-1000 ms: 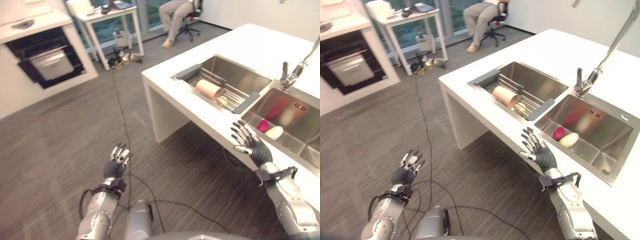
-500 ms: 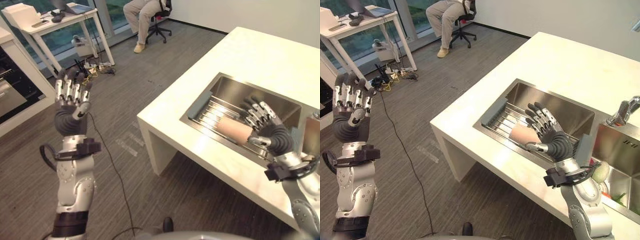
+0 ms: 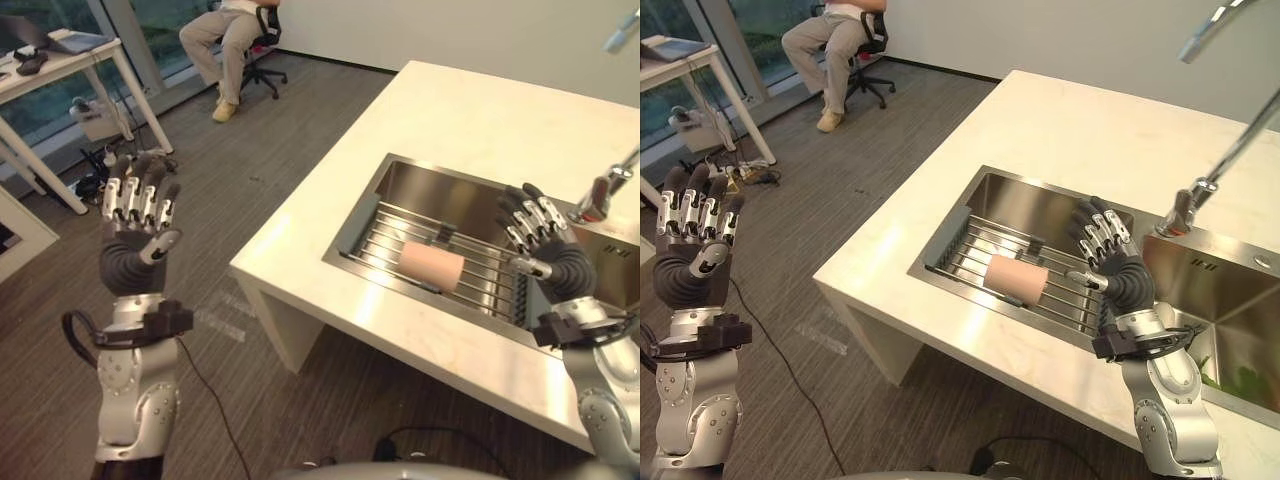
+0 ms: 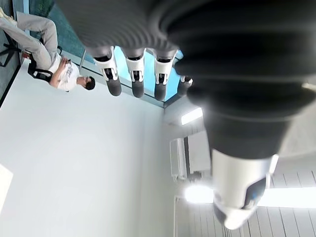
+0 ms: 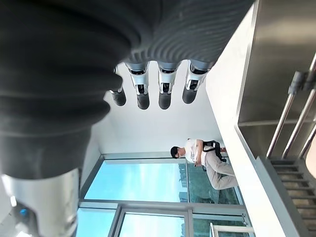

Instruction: Place the dishes in the dishwasher.

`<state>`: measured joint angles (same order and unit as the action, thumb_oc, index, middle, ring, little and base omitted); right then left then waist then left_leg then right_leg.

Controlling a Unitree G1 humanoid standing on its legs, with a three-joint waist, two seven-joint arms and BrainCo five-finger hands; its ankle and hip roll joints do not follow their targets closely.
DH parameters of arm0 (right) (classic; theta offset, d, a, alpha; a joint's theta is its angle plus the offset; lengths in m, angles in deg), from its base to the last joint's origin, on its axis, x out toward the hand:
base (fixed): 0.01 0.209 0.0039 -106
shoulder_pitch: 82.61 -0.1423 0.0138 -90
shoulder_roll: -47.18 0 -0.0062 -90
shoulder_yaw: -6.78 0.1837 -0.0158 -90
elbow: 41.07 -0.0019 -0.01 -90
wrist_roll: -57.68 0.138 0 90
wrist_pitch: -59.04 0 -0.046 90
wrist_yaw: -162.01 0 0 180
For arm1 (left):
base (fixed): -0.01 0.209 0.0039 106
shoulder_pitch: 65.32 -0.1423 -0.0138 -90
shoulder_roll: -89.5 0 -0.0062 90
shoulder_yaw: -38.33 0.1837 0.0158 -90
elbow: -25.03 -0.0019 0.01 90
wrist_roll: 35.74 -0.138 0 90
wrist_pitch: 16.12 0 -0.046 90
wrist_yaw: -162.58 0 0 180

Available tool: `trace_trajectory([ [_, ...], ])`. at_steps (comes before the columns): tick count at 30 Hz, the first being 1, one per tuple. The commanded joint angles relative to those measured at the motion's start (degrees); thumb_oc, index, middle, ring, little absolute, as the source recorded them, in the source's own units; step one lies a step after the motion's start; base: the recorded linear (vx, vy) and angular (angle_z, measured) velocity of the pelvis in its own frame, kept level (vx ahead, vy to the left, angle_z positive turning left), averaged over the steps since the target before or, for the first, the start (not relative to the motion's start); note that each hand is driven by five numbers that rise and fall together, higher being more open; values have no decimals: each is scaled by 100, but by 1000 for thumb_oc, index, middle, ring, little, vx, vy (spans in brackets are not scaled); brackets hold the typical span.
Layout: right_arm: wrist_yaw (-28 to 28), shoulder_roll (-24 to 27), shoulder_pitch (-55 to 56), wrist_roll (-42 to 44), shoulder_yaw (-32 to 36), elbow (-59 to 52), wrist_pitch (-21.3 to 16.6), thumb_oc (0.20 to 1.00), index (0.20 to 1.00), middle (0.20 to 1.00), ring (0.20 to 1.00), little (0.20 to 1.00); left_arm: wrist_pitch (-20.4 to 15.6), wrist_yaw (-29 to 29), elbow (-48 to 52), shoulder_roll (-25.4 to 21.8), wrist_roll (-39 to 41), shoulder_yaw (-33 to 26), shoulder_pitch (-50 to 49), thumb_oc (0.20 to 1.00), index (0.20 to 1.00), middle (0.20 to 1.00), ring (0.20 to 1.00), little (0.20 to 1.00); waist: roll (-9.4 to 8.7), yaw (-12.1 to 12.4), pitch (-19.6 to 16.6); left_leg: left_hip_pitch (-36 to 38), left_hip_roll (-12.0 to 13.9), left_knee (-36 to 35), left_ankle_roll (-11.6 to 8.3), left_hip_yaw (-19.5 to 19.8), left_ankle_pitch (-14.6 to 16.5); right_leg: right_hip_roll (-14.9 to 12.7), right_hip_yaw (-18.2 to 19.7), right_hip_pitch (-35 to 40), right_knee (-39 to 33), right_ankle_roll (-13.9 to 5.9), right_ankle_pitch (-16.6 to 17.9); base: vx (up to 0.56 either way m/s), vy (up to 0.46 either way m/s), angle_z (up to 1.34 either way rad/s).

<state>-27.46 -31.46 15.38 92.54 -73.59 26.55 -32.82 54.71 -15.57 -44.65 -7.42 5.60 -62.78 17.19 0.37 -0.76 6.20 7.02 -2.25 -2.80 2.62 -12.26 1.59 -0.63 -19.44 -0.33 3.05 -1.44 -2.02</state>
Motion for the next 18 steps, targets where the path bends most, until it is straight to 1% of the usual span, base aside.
trace_trajectory([
  [1, 121, -56, -144, -117, 73, -150, -344, 1000, 1000, 1000, 1000, 1000, -48, -171, 138, -201, -321, 20, 160, 1000, 1000, 1000, 1000, 1000, -219, -136, -212, 85, 352, -156, -398, -104, -222, -218, 534, 560, -649, -259, 511, 94, -157, -23],
  [2, 151, -47, -102, -95, 92, -120, -375, 1000, 1000, 1000, 1000, 1000, -1, -169, 137, -176, -325, 56, 151, 1000, 1000, 1000, 1000, 1000, -226, -154, -198, 47, 366, 24, -461, -180, -213, -201, 533, 587, -688, -225, 506, 87, -202, -24],
  [3, 237, -11, -100, -48, 133, -73, -418, 1000, 1000, 1000, 1000, 1000, 28, -69, 143, -146, -238, 138, 122, 1000, 1000, 1000, 1000, 1000, -264, -153, -104, -220, 569, 864, -684, -280, -571, -195, 508, 655, -725, -121, 508, 57, -189, -17],
  [4, 296, 10, -120, -41, 154, -49, -430, 1000, 1000, 1000, 1000, 1000, 55, -28, 161, -108, -212, 184, 102, 1000, 1000, 1000, 1000, 1000, -307, -130, -25, -459, 683, 1425, -818, -238, -769, -213, 505, 686, -727, -57, 534, 45, -172, -10],
  [5, 338, 34, -196, -42, 139, -30, -408, 1000, 1000, 1000, 1000, 1000, 64, -20, 205, -61, -228, 248, 67, 1000, 1000, 1000, 1000, 1000, -348, -84, 90, -800, 746, 2082, -894, -20, -845, -255, 542, 685, -692, 7, 571, 48, -73, -15],
  [6, 327, 47, -235, -57, 113, -25, -393, 1000, 1000, 1000, 1000, 1000, 58, -22, 212, -47, -243, 265, 46, 1000, 1000, 1000, 1000, 1000, -340, -66, 131, -914, 755, 2182, -884, 112, -830, -261, 584, 680, -676, 7, 584, 100, 45, -29],
  [7, 311, 69, -321, -142, 37, -31, -346, 1000, 1000, 1000, 1000, 1000, 75, -44, 232, -57, -326, 255, -27, 1000, 1000, 1000, 1000, 1000, -310, -9, 194, -1030, 734, 1920, -817, 299, -765, -242, 766, 695, -668, -28, 571, 131, 132, -43],
  [9, 319, 81, -438, -222, -89, -15, -331, 1000, 1000, 1000, 1000, 1000, 328, 126, 229, -89, -410, 268, -93, 1000, 1000, 1000, 1000, 1000, -270, 83, 213, -998, 756, 1219, -760, 428, -749, -197, 993, 757, -746, -84, 542, 174, 210, -70],
  [10, 282, 107, -476, -216, -158, 0, -358, 1000, 1000, 1000, 1000, 1000, 364, 111, 193, -134, -643, 317, -170, 1000, 1000, 1000, 1000, 1000, -237, 158, 208, -927, 799, 491, -749, 629, -842, -177, 1193, 804, -798, -131, 508, 199, 267, -98],
  [11, 259, 163, -443, -173, -164, -25, -391, 1000, 1000, 1000, 1000, 1000, 311, 31, 182, -185, -823, 351, -225, 1000, 1000, 1000, 1000, 1000, -214, 202, 204, -896, 844, 130, -766, 797, -985, -171, 1317, 827, -805, -157, 477, 201, 319, -128],
  [12, 190, 262, -363, -60, -116, -49, -473, 1000, 1000, 1000, 1000, 1000, 279, 75, 149, -264, -962, 381, -273, 1000, 1000, 1000, 1000, 1000, -178, 255, 206, -955, 941, -32, -832, 1094, -1265, -170, 1472, 853, -805, -171, 438, 141, 473, -130],
  [13, 194, 438, -415, 78, -72, 7, -550, 1000, 1000, 1000, 1000, 1000, 233, 82, 110, -366, -977, 413, -132, 1000, 1000, 1000, 1000, 1000, -125, 213, 134, -848, 931, -204, -823, 1024, -975, -340, 1379, 762, -805, -257, 421, 107, 481, -142],
  [15, 172, 427, -320, 149, 30, -2, -588, 1000, 1000, 1000, 1000, 1000, 244, 75, 30, -496, -853, 383, -23, 1000, 1000, 1000, 1000, 1000, -92, 113, 56, -727, 914, -220, -802, 854, -858, -469, 1252, 752, -805, -349, 466, 72, 344, -88],
  [17, 139, 330, -188, 220, 146, -117, -576, 1000, 1000, 1000, 1000, 1000, 290, 190, 2, -578, -816, 348, 152, 1000, 1000, 1000, 1000, 1000, -81, 24, -43, -586, 796, -220, -746, 856, -708, -641, 1121, 718, -805, -462, 544, 93, 273, -14],
  [18, 133, 268, -168, 159, 165, -150, -585, 1000, 1000, 1000, 1000, 1000, 270, 203, 11, -619, -965, 356, 207, 1000, 1000, 1000, 1000, 1000, -79, -9, -62, -500, 750, -220, -708, 835, -642, -735, 1048, 690, -761, -527, 593, 105, 254, -1],
])
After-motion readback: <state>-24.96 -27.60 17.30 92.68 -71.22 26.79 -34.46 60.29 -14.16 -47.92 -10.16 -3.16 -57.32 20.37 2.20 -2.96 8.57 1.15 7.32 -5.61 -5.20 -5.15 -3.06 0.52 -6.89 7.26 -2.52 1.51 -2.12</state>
